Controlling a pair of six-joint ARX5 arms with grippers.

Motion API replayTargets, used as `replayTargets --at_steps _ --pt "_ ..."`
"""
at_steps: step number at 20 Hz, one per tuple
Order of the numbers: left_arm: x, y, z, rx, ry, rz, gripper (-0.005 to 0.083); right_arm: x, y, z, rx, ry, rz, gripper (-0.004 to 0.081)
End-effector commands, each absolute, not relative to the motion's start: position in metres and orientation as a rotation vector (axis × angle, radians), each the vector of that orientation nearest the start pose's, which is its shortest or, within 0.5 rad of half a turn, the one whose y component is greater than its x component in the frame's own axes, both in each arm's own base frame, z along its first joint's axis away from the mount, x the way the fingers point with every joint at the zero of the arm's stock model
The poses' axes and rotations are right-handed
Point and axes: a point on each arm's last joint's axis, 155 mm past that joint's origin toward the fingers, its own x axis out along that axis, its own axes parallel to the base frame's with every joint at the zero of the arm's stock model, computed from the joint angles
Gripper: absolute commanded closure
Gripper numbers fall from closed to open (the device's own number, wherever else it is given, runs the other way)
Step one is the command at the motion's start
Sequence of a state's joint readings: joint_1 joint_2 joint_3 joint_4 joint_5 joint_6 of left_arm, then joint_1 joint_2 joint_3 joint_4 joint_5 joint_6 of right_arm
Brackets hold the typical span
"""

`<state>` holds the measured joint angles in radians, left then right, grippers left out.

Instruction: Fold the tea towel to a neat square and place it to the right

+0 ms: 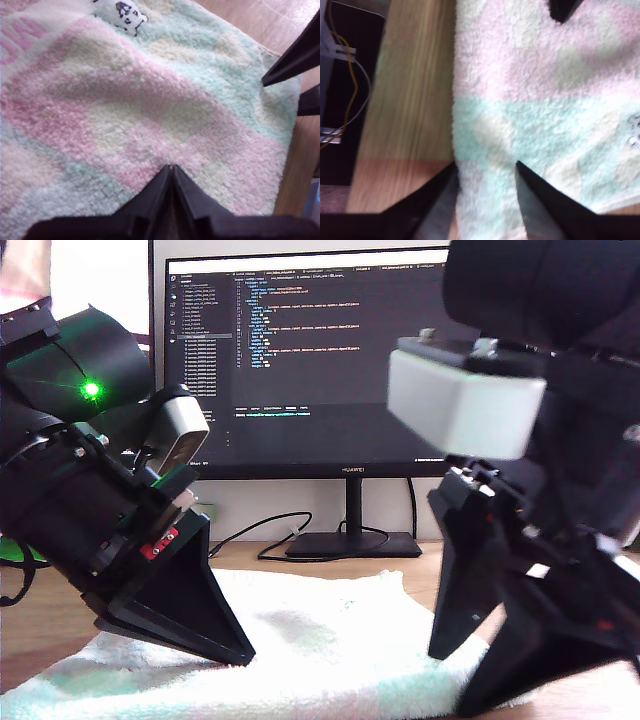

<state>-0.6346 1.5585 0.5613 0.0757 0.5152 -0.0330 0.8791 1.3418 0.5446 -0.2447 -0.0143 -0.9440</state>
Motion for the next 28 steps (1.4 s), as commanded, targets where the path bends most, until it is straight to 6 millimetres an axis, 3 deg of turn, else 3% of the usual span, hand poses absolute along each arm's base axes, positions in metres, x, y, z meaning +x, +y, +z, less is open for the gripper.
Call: replayTargets --at_steps 1,10,17,21,28 --pt "0.215 -0.272 0.007 0.039 1.001 -1.052 0.0797 0.178 0.214 -0.018 -1.315 0.635 1.272 0.0525" --pt "0.215 -0.272 0.007 0.039 1.001 -1.051 0.0797 0.178 0.212 -0.019 -1.328 0.643 1.270 0.0780" --pt "0.215 -0.274 0.010 0.081 0.963 -1.092 0.0797 0.183 0.219 -0.003 -1.286 0.684 1.250 0.0783" --pt "0.221 -0.279 0.034 0.094 0.864 -1.117 0.0797 0.186 0.233 0.012 -1.240 0.672 1.266 0.0783" --pt "0.222 -0.279 0.093 0.109 0.683 -1.141 0.0797 0.185 0.238 0.025 -1.236 0.691 1.283 0.0783"
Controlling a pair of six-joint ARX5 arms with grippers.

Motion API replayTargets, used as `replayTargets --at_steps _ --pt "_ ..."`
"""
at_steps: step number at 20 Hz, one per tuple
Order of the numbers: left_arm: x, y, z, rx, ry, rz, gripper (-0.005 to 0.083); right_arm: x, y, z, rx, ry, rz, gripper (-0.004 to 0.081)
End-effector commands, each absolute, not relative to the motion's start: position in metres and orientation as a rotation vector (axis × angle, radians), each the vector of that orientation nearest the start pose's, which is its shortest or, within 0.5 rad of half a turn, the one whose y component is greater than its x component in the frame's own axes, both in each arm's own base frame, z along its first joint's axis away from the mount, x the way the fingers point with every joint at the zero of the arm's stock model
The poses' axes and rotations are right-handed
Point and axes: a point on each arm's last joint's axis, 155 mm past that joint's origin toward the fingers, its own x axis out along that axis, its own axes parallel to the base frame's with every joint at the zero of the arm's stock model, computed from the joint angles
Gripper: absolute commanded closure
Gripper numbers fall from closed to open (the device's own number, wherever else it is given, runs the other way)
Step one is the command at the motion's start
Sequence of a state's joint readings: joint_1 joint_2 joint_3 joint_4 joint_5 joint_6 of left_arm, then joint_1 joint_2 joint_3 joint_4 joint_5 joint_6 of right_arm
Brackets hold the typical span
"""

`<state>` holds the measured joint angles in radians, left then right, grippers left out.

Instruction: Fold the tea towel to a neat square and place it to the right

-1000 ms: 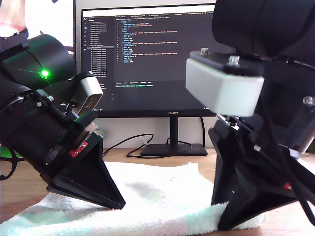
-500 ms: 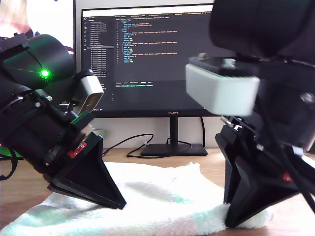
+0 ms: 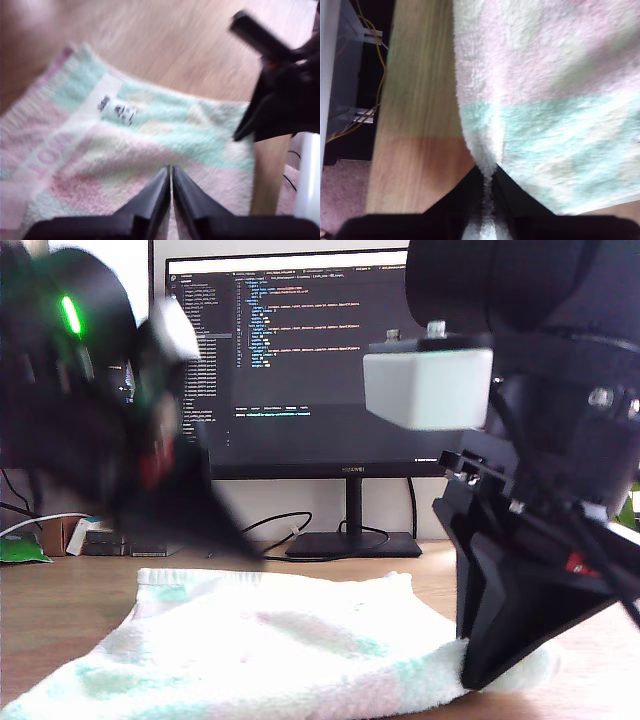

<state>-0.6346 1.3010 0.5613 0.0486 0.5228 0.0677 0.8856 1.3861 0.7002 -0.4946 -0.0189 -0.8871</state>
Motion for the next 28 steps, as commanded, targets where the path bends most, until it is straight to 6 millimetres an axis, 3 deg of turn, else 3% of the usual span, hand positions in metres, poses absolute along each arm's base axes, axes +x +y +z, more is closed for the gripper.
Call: replayTargets --at_steps 1,4,7,12,14,18,22,28 --pt "0.219 -0.278 0.096 0.110 0.684 -1.142 0.0796 0.186 0.240 0.028 -1.217 0.693 1.273 0.0783" --pt "0.208 -0.270 0.094 0.122 0.733 -1.132 0.0706 0.189 0.243 0.031 -1.195 0.694 1.257 0.0783" --pt "0.201 -0.263 0.086 0.190 0.764 -1.097 0.0673 0.190 0.244 0.032 -1.191 0.686 1.254 0.0783" --pt "0.168 -0.257 0.061 0.365 0.854 -1.092 0.0488 0.193 0.246 0.034 -1.182 0.674 1.245 0.0783" --pt "0.157 -0.253 0.051 0.450 0.879 -1.079 0.0484 0.194 0.247 0.034 -1.181 0.671 1.245 0.0783" --pt "0.150 -0.241 0.039 0.658 0.861 -1.027 0.0478 0.196 0.250 0.036 -1.175 0.657 1.240 0.0783" --pt "0.152 -0.233 0.035 0.720 0.863 -0.979 0.0340 0.200 0.254 0.039 -1.146 0.644 1.222 0.0783" --pt "0.149 -0.221 0.025 0.805 0.894 -0.984 0.0341 0.201 0.255 0.040 -1.144 0.638 1.220 0.0783"
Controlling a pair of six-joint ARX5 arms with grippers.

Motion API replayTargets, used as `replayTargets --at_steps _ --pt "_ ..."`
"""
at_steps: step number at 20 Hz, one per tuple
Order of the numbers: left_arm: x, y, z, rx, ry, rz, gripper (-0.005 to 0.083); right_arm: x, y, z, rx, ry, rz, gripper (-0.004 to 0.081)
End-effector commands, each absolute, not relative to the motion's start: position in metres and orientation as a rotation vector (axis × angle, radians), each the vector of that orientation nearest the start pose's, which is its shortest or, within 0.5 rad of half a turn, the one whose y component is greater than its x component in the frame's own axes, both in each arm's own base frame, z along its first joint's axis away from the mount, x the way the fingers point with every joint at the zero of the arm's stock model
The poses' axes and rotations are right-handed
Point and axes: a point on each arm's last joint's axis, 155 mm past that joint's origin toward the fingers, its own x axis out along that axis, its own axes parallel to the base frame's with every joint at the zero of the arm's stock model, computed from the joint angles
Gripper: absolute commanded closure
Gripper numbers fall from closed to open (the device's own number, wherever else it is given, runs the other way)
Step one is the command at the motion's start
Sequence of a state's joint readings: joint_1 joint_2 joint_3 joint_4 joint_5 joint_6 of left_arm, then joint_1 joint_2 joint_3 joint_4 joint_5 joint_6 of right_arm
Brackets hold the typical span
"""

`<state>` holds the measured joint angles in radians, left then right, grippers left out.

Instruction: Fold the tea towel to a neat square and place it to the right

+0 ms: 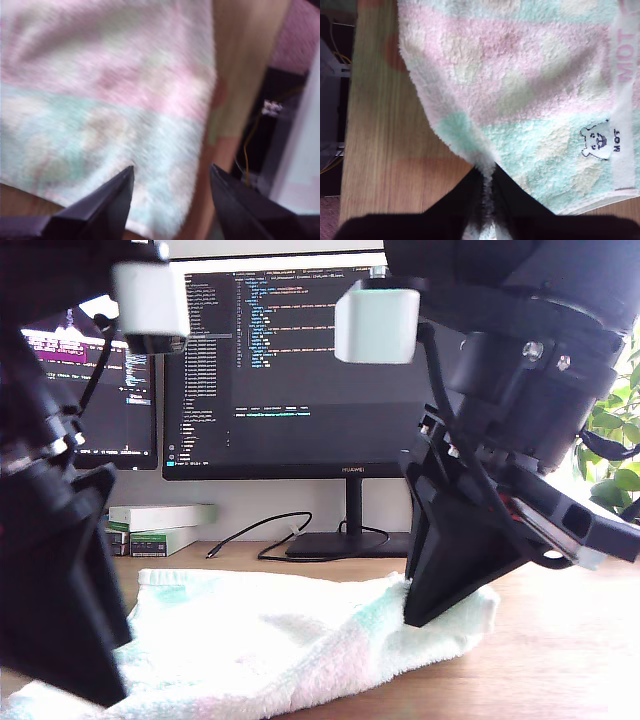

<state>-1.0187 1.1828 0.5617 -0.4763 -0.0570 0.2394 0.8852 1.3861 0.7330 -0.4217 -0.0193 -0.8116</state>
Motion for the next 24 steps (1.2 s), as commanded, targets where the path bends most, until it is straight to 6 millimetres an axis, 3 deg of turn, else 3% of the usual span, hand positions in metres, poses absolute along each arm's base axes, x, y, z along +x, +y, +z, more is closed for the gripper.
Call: replayTargets --at_steps 1,5,10,14,15,19,24 --pt "0.149 -0.221 0.024 0.808 0.892 -0.982 0.0342 0.201 0.255 0.040 -1.144 0.635 1.219 0.0783" --pt "0.148 -0.221 0.022 0.840 0.886 -1.003 0.0344 0.201 0.255 0.040 -1.142 0.638 1.217 0.0783" --pt "0.149 -0.219 0.004 0.884 0.929 -1.001 0.0344 0.201 0.256 0.040 -1.140 0.637 1.215 0.0783" --pt "0.159 -0.214 -0.003 0.925 0.930 -0.942 0.0370 0.201 0.256 0.040 -1.131 0.642 1.212 0.0783" --pt "0.159 -0.214 -0.003 0.924 0.931 -0.945 0.0422 0.201 0.256 0.040 -1.126 0.645 1.208 0.0783" --pt "0.157 -0.215 -0.003 0.911 0.939 -0.952 0.0774 0.201 0.256 0.040 -1.126 0.646 1.208 0.0783" --pt "0.155 -0.212 -0.003 0.918 0.956 -0.952 0.0797 0.199 0.249 0.036 -1.118 0.693 1.191 0.0783"
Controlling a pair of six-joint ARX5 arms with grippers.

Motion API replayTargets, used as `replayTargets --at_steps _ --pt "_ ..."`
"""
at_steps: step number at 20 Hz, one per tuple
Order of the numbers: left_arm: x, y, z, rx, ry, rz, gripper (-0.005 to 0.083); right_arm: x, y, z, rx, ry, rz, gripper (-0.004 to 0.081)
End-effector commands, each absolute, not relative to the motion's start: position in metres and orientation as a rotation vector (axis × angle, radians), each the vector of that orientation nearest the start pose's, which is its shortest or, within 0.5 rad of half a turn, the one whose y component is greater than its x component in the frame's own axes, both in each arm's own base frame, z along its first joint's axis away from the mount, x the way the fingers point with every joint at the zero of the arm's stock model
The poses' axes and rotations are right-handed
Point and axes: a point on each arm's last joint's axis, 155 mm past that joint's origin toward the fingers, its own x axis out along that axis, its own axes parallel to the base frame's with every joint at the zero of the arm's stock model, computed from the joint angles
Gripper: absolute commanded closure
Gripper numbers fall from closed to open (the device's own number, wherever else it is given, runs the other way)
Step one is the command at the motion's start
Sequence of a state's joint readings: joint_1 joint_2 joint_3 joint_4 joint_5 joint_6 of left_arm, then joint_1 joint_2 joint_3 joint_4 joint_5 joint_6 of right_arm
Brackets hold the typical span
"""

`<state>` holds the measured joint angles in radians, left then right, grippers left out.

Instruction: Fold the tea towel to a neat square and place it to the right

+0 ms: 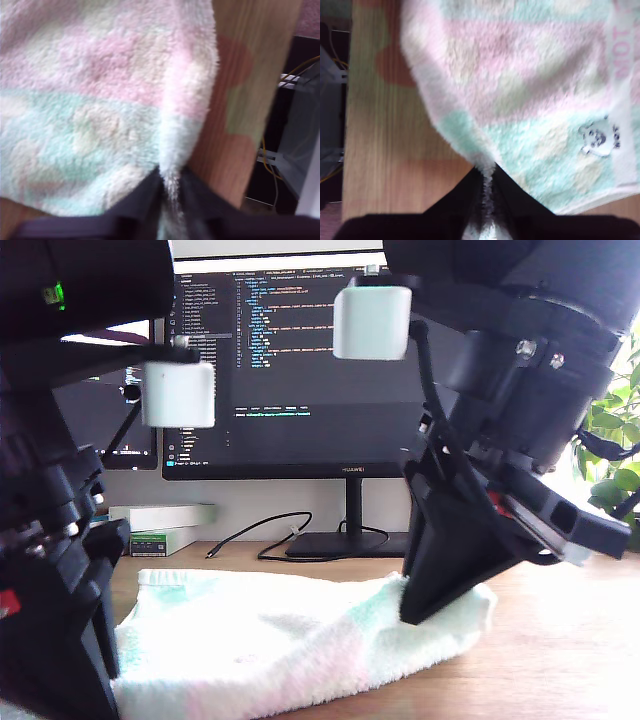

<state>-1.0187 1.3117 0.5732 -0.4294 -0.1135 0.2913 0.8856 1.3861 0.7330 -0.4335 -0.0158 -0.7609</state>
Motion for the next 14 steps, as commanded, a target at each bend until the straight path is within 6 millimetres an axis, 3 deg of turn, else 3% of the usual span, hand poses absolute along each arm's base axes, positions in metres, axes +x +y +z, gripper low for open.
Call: replayTargets --at_steps 1,7,14 --pt "0.154 -0.211 -0.001 0.925 0.969 -0.951 0.0797 0.197 0.245 0.034 -1.124 0.713 1.192 0.0783" --pt "0.137 -0.224 0.016 0.847 1.042 -1.032 0.0797 0.183 0.229 0.025 -1.104 0.836 1.183 0.0783" --pt "0.090 -0.227 0.020 0.729 1.214 -1.202 0.0797 0.158 0.200 0.016 -1.101 1.025 1.175 0.0783"
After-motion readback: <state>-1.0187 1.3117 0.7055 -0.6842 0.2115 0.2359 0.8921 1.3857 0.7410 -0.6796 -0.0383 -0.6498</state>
